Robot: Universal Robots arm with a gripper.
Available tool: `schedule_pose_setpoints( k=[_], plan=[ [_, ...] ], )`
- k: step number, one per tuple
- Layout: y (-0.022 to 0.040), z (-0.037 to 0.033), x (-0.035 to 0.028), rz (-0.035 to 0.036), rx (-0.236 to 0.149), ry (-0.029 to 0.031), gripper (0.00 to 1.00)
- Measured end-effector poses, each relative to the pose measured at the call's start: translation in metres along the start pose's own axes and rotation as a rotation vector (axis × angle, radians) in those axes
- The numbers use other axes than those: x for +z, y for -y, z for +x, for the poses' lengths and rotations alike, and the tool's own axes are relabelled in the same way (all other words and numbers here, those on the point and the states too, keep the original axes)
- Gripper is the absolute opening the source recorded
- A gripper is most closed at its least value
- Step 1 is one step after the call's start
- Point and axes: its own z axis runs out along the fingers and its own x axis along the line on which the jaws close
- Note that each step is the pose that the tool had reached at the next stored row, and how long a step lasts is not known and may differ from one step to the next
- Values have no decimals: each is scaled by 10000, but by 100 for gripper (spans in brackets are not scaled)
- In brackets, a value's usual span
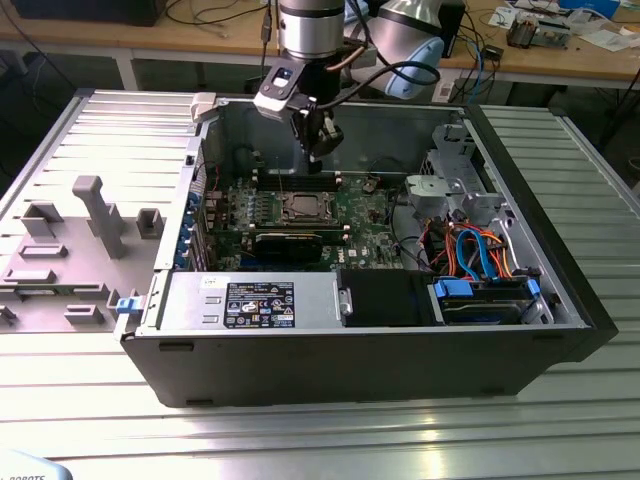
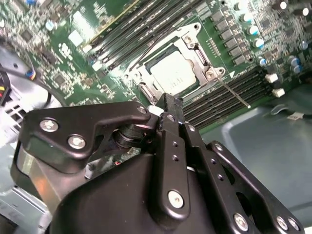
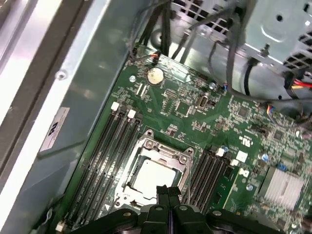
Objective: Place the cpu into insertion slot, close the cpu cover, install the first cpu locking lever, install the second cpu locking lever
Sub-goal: 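Install the first cpu locking lever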
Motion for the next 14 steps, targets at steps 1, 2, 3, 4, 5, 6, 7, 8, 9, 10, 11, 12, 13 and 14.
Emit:
schedule_pose_setpoints(
  k=[1, 2, 3, 4, 5, 6, 7, 8, 9, 10, 11, 12, 13, 14],
  plan=[
    [0, 0, 0, -20, -179, -2, 11],
    [0, 0, 1, -40, -363, -5, 11],
    [0, 0, 1, -72, -656, -9, 11],
    [0, 0, 1, -103, -943, -13, 11],
    [0, 0, 2, -139, -1267, -17, 11],
    [0, 0, 2, -169, -1538, -22, 11],
    [0, 0, 2, -192, -1757, -24, 11],
    [0, 0, 2, -209, -1909, -26, 11],
    [0, 0, 2, -231, -2107, -29, 11],
    [0, 0, 2, -248, -2269, -31, 11],
    [0, 0, 2, -283, -2585, -36, 11],
    [0, 0, 2, -312, -2851, -39, 11],
    [-1, 1, 2, -326, -2974, -41, 11],
    [0, 0, 1, -328, -3009, -41, 11]
  ],
)
